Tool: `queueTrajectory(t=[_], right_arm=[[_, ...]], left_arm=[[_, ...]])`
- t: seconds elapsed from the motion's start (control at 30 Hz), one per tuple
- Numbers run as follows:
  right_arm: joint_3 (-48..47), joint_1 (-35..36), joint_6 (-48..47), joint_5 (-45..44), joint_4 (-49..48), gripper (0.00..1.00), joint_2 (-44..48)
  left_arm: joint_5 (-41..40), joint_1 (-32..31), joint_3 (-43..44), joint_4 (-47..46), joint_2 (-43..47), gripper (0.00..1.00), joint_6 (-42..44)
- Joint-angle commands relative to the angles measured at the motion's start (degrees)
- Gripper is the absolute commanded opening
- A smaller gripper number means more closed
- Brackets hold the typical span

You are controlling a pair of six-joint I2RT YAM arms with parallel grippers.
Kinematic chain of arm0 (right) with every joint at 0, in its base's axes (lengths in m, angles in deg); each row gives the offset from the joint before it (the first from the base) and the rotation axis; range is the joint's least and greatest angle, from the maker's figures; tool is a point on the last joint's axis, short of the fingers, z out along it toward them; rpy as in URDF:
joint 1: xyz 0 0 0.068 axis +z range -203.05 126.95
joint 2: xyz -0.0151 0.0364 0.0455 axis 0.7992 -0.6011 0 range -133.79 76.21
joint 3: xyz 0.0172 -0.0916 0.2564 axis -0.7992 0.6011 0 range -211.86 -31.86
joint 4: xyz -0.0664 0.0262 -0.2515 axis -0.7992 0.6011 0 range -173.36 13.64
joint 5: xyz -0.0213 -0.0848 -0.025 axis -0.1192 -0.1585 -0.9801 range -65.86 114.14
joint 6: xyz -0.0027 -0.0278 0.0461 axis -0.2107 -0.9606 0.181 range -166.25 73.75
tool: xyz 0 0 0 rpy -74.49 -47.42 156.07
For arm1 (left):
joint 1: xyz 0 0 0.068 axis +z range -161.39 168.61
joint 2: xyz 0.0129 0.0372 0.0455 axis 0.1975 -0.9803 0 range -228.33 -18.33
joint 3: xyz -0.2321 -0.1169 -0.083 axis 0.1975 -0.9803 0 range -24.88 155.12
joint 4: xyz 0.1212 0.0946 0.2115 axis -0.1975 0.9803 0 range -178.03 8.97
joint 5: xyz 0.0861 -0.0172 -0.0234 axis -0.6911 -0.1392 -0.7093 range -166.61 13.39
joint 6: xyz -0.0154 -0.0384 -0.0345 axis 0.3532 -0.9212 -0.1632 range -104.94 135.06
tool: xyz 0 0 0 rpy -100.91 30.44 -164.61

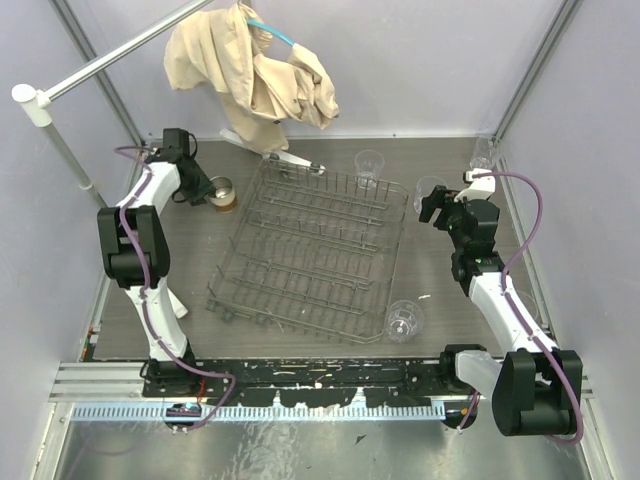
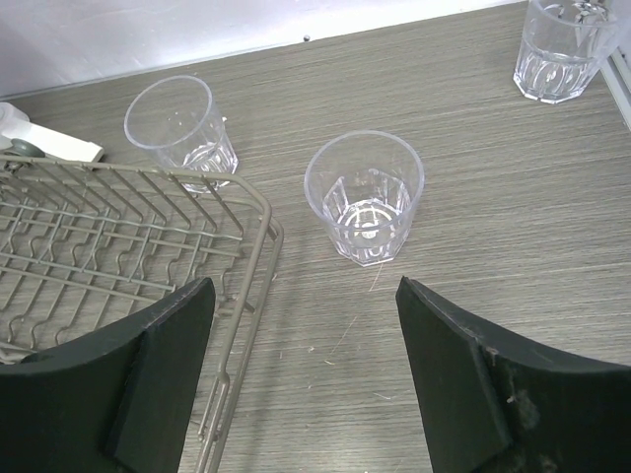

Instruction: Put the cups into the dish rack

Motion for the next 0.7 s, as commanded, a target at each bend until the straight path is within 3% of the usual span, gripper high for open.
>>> queueTrajectory(t=[0.0, 0.1, 0.17, 0.2, 0.43, 0.67], right_arm=[[-2.21, 0.48, 0.65, -0.93, -1.26, 0.80, 0.84], [-2.35, 0.64, 0.40, -1.45, -0.92, 0.80, 1.24], [-2.79, 0.72, -0.02, -1.66, -0.43, 0.79, 1.38], [-3.01, 0.74, -0.12, -1.72, -0.07, 0.79, 1.50], [-5.52, 2.51, 0.43, -2.33, 4.89, 0.75, 2.52], [-9.30, 4.82, 1.13, -2.05, 12.38, 0.76, 3.13]], left_arm=[[-0.31, 0.23, 3.14, 2.19, -1.97, 0.34, 0.79], [-0.01, 0.24, 3.98, 2.71, -3.02, 0.21, 1.17], [0.19, 0.24, 4.44, 3.00, -3.26, 0.03, 1.60], [0.30, 0.24, 4.63, 3.23, -3.28, 0.00, 1.74], [0.56, 0.25, 6.43, 4.66, -0.57, 0.00, 2.61], [0.48, 0.24, 8.06, 6.77, 4.63, 0.00, 2.26]])
